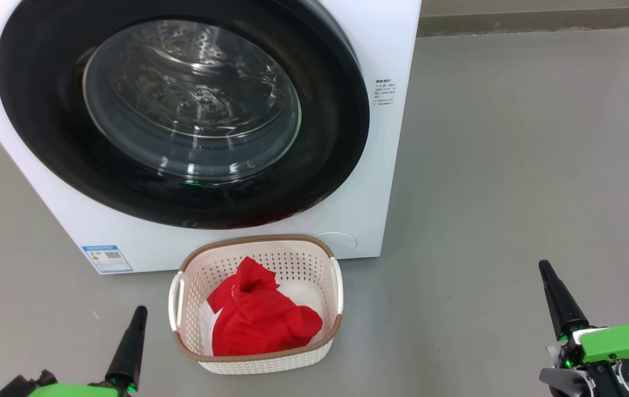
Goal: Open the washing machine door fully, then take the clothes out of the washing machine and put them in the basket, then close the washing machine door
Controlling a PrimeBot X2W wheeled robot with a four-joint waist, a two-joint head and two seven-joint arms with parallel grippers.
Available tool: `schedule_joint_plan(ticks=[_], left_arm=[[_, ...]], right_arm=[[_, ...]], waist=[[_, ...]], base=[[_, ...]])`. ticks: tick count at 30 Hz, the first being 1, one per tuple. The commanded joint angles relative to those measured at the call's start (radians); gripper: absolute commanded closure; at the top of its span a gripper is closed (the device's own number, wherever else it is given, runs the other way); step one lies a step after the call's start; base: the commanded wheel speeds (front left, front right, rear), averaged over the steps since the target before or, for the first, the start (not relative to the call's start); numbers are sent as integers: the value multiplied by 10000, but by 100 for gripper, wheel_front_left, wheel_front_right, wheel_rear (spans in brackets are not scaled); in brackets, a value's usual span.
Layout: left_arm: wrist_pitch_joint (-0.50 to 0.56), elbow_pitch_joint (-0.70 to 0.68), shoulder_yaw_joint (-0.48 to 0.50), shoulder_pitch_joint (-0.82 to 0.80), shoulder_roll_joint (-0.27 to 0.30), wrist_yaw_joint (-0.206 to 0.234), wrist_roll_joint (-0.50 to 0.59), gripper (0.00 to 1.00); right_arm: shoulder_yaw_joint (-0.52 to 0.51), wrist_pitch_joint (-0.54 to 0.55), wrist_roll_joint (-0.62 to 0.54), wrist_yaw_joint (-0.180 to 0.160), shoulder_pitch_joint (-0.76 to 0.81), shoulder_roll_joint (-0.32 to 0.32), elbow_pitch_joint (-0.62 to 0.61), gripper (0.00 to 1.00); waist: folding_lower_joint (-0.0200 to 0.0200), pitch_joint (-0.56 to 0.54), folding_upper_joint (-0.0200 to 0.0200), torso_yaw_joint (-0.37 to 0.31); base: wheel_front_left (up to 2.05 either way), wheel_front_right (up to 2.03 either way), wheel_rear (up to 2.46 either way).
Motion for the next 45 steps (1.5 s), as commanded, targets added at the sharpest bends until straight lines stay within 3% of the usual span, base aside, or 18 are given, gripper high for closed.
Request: schedule_joint_plan(ticks=[1,7,45], left_arm=[[100,-180,379,-484,110,-131,-335,100],[285,-110,485,-550,116,-157,-1053,100],[283,-112,483,-549,116,-157,-1055,100]], right_arm=[[124,123,372,-5,-488,-155,-213,100],[94,321,1129,-7,-569,-160,-127,100],[-21,414,1032,-7,-579,-78,-119,100]], waist=[[-1,2,0,12],[-1,12,0,59],[-1,12,0,59]], base=[[0,0,0],[0,0,0],[0,0,0]])
